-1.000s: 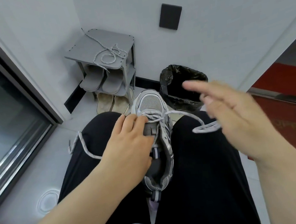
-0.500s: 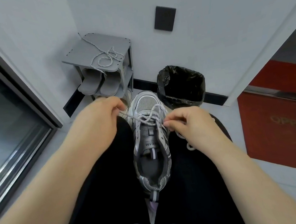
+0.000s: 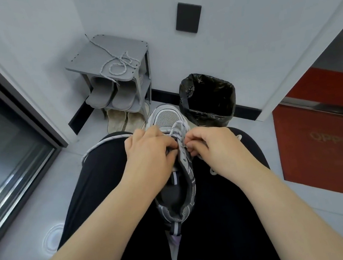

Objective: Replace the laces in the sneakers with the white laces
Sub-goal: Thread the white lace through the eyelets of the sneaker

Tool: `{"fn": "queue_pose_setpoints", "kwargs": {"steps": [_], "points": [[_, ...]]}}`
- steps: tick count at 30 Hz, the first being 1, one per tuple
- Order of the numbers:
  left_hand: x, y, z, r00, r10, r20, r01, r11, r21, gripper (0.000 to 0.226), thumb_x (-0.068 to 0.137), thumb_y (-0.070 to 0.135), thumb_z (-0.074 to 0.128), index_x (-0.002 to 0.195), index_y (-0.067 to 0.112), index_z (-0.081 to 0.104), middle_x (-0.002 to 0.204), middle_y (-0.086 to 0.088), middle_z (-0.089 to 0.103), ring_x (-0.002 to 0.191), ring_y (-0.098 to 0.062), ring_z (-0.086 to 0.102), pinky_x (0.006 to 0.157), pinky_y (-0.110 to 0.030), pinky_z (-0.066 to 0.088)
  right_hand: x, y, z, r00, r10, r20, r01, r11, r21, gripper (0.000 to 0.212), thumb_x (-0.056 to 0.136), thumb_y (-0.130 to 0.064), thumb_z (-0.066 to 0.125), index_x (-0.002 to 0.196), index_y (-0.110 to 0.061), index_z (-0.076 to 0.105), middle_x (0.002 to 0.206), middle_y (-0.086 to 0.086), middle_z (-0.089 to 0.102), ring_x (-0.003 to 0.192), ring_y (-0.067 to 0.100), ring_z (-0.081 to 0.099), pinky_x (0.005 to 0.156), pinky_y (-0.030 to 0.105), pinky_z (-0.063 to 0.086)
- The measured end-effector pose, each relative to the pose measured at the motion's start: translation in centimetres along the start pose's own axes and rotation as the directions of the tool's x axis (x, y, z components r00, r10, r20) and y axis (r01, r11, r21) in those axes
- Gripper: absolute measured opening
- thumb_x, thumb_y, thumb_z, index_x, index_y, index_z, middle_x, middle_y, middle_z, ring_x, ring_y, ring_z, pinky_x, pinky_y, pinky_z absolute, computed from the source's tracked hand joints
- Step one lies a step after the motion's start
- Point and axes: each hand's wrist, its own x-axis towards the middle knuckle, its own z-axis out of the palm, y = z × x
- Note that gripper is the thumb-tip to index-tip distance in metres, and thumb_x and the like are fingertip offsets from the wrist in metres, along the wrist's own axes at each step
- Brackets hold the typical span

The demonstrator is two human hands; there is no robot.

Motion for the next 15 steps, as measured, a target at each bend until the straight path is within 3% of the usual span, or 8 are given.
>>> {"fn": "queue_pose_setpoints", "kwargs": {"steps": [4, 9, 12, 15], "points": [[0.1, -0.2, 0.5, 0.999, -0.031, -0.006, 0.031, 0.996, -0.078, 0.016, 0.087, 0.033, 0.059, 0.101, 0.033, 0.067, 0.094, 0.015, 0.042, 0.096, -0.012, 0.030, 0.085, -0.026, 0.016, 0.2, 0.1, 0.3, 0.998, -0.057, -0.006, 0.057, 0.997, -0.060, 0.016, 0.089, -0.017, 0.056, 0.082, -0.026, 0.067, 0.072, -0.014, 0.059, 0.073, 0.002, 0.057, 0.075, 0.024, 0.043], [0.2, -0.2, 0.8, 0.997, -0.059, -0.040, 0.055, 0.995, -0.084, 0.012, 0.086, 0.033, 0.059, 0.094, 0.032, 0.068, 0.095, 0.012, 0.046, 0.101, -0.015, 0.036, 0.087, -0.028, 0.018, 0.6, 0.2, 0.3, 0.995, -0.076, -0.063, 0.075, 0.997, -0.012, 0.008, 0.084, -0.020, 0.066, 0.086, -0.025, 0.071, 0.076, -0.016, 0.057, 0.073, -0.003, 0.054, 0.068, 0.008, 0.039], [0.2, -0.4, 0.6, 0.994, -0.044, -0.096, 0.037, 0.996, -0.078, 0.007, 0.083, 0.033, 0.062, 0.085, 0.029, 0.068, 0.089, 0.011, 0.047, 0.097, -0.017, 0.041, 0.085, -0.028, 0.024, 0.9, -0.1, 0.2, 0.992, 0.012, -0.125, -0.006, 0.999, 0.045, 0.020, 0.086, -0.037, 0.061, 0.102, -0.026, 0.059, 0.080, -0.012, 0.061, 0.072, -0.001, 0.057, 0.069, 0.018, 0.044], [-0.1, -0.9, -0.1, 0.994, -0.042, -0.097, 0.031, 0.993, -0.118, 0.004, 0.080, 0.027, 0.066, 0.078, 0.024, 0.065, 0.085, 0.009, 0.046, 0.093, -0.016, 0.042, 0.083, -0.026, 0.032, 1.6, -0.5, 0.8, 0.993, 0.018, -0.115, -0.036, 0.987, -0.154, 0.030, 0.087, -0.040, 0.060, 0.110, -0.022, 0.055, 0.101, -0.008, 0.046, 0.088, 0.008, 0.051, 0.075, 0.023, 0.041]]}}
